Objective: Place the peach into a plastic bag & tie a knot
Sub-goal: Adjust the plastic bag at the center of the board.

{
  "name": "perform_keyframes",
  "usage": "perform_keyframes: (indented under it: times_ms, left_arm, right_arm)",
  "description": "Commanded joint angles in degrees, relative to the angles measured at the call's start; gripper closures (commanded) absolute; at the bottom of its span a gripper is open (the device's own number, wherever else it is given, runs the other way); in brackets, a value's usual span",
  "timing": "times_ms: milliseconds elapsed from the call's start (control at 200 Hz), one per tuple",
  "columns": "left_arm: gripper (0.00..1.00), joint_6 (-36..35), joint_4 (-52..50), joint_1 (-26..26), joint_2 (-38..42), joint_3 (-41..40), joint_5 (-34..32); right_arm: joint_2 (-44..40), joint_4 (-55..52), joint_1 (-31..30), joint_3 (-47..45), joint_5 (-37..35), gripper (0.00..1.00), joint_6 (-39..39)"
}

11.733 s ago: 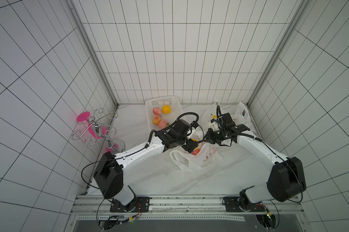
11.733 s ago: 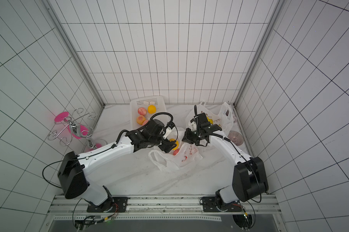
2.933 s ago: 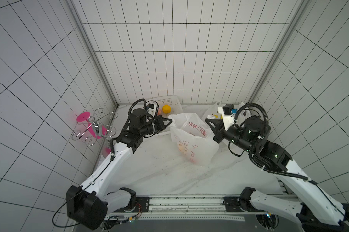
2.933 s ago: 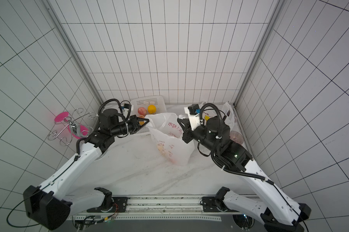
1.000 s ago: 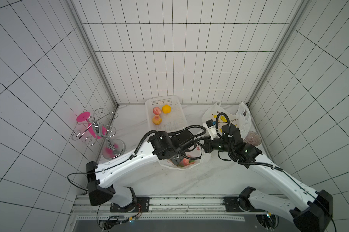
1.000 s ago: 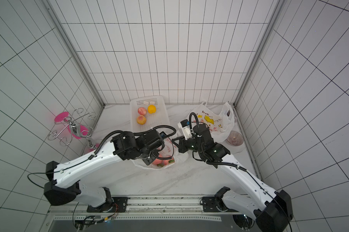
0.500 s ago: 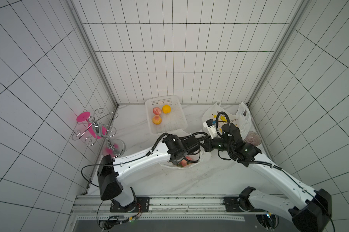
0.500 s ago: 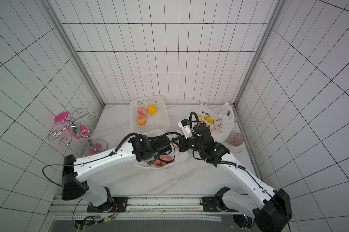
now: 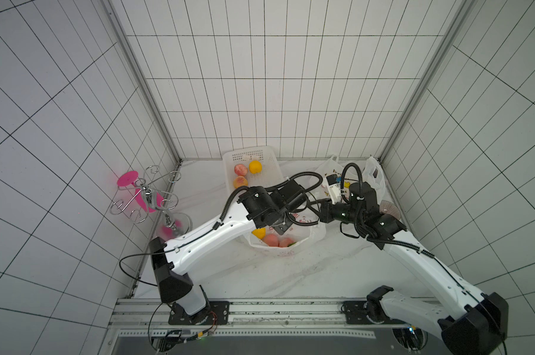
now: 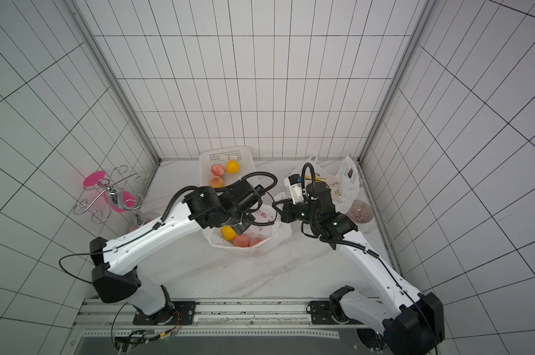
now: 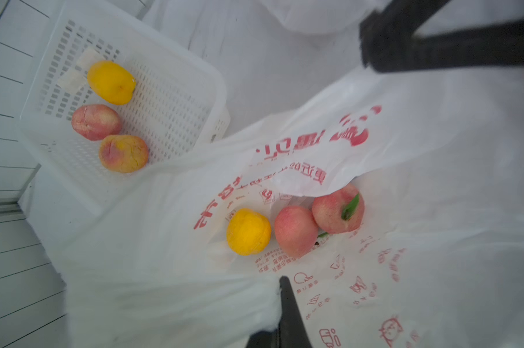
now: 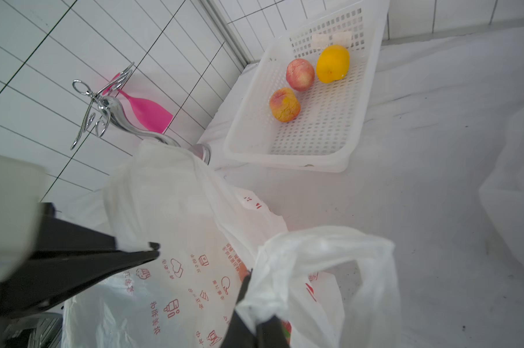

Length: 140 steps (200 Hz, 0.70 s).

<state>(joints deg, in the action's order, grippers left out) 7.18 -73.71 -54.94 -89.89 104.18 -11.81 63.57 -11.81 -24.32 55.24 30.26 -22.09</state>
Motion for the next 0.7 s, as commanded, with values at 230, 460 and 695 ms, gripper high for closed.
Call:
perform_keyframes:
  times_ms: [230, 460, 695]
  left_arm:
    - [1.0, 15.26, 21.91, 22.52, 11.6, 1.59, 36.03]
    - [1.0, 23.29, 35.07, 28.48, 13.8, -2.13, 34.22]
    - [1.0, 32.02, 43.47, 37.67, 14.56, -14.93, 41.99]
  right_arm:
    - [5.81, -3.11, 7.37, 18.6, 4.04, 1.0, -1.01]
    - [9.04, -5.46, 9.55, 28.02, 3.59, 1.0, -0.39]
    - [12.89, -8.62, 13.14, 28.43, 3.87, 0.98, -2.67]
